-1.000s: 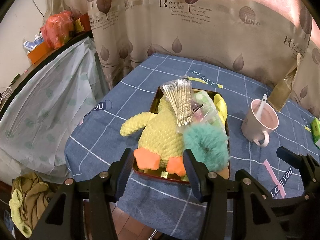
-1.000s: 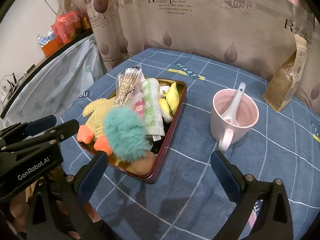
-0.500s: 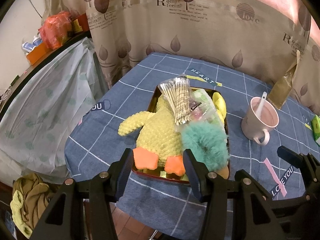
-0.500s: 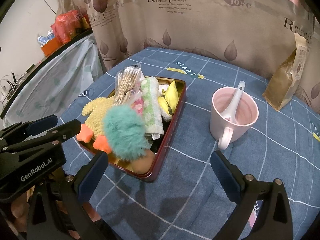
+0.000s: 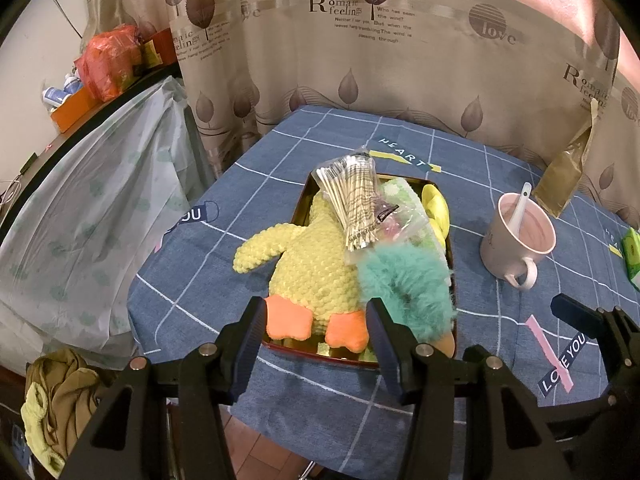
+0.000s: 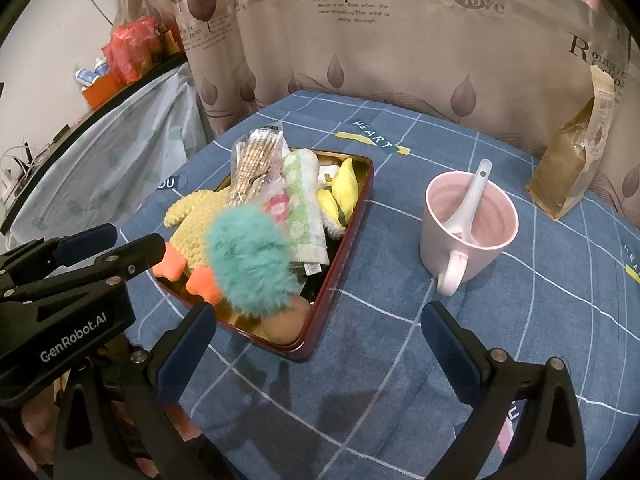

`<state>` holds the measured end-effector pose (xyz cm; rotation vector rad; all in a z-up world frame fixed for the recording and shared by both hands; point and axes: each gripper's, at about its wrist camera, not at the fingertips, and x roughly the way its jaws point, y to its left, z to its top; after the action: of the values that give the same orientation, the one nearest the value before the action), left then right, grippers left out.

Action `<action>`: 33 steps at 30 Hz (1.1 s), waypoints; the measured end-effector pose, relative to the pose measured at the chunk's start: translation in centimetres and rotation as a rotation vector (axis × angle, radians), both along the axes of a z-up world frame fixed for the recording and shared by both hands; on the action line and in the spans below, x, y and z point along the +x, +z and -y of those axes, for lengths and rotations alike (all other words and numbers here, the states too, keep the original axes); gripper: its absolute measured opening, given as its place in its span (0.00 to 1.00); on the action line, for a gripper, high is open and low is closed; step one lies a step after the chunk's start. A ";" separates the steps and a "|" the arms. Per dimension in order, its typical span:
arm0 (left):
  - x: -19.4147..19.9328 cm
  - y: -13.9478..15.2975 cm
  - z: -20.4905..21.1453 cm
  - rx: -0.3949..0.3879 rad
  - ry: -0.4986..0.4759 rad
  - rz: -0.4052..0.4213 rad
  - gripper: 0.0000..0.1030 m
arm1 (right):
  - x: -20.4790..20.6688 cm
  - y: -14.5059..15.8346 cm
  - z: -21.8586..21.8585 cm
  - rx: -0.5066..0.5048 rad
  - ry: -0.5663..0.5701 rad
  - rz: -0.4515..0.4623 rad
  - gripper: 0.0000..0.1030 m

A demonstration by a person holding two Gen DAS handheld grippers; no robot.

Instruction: Organize soft objects

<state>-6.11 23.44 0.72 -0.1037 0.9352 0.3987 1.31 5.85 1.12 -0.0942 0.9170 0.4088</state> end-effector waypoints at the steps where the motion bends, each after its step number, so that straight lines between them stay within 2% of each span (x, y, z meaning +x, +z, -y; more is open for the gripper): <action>1: 0.0 0.0 0.0 0.001 -0.001 -0.001 0.51 | -0.1 0.0 0.0 -0.001 0.000 0.000 0.98; 33: 0.3 0.5 0.9 0.024 -0.039 0.021 0.51 | -0.1 -0.1 -0.2 -0.004 0.001 -0.004 0.98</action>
<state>-5.85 22.58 1.23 -0.0669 0.9103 0.3718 1.18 6.05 1.01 -0.0976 0.9213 0.4081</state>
